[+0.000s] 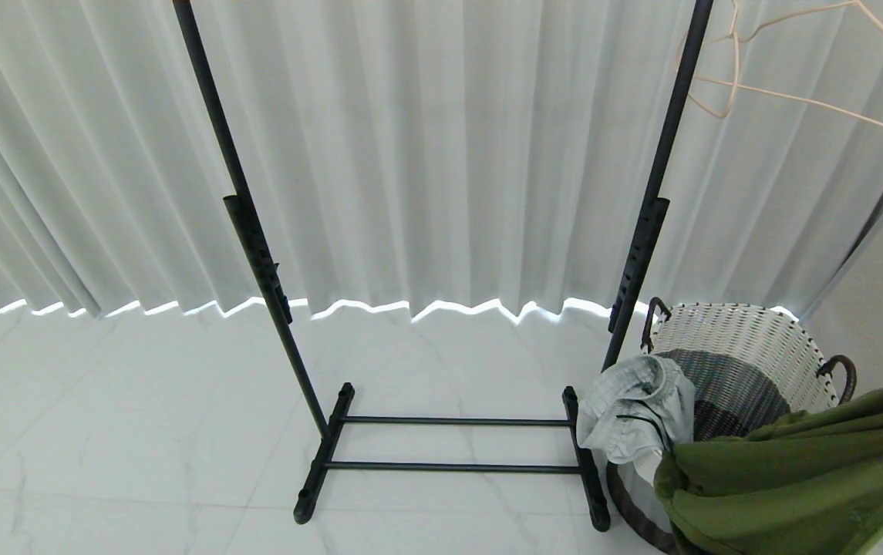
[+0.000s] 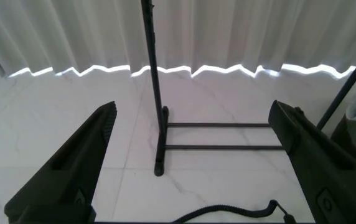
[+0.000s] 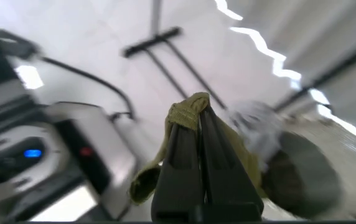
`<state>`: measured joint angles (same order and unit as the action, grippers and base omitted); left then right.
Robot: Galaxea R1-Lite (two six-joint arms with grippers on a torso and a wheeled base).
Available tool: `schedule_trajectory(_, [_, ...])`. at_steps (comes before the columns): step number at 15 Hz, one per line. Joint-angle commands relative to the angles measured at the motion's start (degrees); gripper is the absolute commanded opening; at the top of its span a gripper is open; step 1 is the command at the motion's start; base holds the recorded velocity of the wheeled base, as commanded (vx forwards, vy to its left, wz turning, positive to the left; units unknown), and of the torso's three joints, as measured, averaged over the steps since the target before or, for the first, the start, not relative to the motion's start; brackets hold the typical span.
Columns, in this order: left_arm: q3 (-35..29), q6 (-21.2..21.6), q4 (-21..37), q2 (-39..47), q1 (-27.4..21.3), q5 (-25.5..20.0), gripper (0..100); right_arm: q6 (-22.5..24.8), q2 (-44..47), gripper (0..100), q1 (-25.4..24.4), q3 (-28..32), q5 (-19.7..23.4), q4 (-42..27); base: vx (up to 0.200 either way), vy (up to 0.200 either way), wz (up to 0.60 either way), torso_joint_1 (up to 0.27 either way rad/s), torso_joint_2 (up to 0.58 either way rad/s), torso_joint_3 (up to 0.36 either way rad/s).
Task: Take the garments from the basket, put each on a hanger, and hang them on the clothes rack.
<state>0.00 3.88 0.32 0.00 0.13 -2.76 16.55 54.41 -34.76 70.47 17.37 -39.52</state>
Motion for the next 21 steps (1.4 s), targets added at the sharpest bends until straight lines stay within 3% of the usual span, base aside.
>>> schedule_trajectory(1, [0.0, 0.34, -0.05, 0.0, 0.04, 0.03, 100, -0.73, 6.24, 0, -4.09, 2.12, 0.56, -0.03, 0.0, 0.0, 0.0, 0.0, 0.0, 0.0])
schedule_trajectory(5, [0.0, -0.19, -0.14, 0.0, 0.04, 0.03, 100, -1.96, 10.46, 0, -9.37, -0.51, 1.17, 1.11, 0.0, 0.0, 0.0, 0.0, 0.0, 0.0])
schedule_trajectory(8, [-2.81, -0.8, -2.25, 0.35, -0.05, -1.38, 100, -1.96, 12.13, 0, -9.28, -1.48, -0.94, 0.94, 0.0, 0.0, 0.0, 0.0, 0.0, 0.0])
schedule_trajectory(9, [-4.92, -1.24, -2.16, 0.97, -0.13, -3.22, 100, -1.96, 12.57, 0, -9.19, -1.3, -2.08, 1.03, 0.0, 0.0, 0.0, 0.0, 0.0, 0.0])
schedule_trajectory(10, [-10.46, -1.33, -2.16, 4.75, -0.49, -7.88, 100, -2.14, 13.71, 0, -9.1, -1.13, -4.54, 1.11, 0.0, 0.0, 0.0, 0.0, 0.0, 0.0])
schedule_trajectory(13, [-23.03, 2.63, -2.51, 23.2, -0.93, -17.99, 100, -3.37, 14.59, 0, -9.1, -1.3, -6.56, 1.55, 0.0, 0.0, 0.0, 0.0, 0.0, 0.0])
schedule_trajectory(15, [-27.95, 2.8, -2.51, 30.94, -2.77, -20.89, 100, -3.9, 15.03, 0, -9.1, -1.48, -6.56, 3.84, 0.0, 0.0, 0.0, 0.0, 0.0, 0.0])
schedule_trajectory(17, [-30.67, 2.72, -2.51, 39.9, -12.53, -21.33, 100, -4.43, 17.22, 0, -8.75, -1.48, -6.65, 7.09, 0.0, 0.0, 0.0, 0.0, 0.0, 0.0])
schedule_trajectory(19, [-32.43, 2.45, -2.51, 47.2, -25.89, -21.33, 100, -5.48, 18.19, 0, -8.75, -2.45, -6.65, 11.48, 0.0, 0.0, 0.0, 0.0, 0.0, 0.0])
schedule_trajectory(21, [-33.93, 0.08, -2.6, 55.02, -34.24, -21.06, 100, -6.62, 18.45, 0, -8.75, -2.97, -6.65, 15.79, 0.0, 0.0, 0.0, 0.0, 0.0, 0.0])
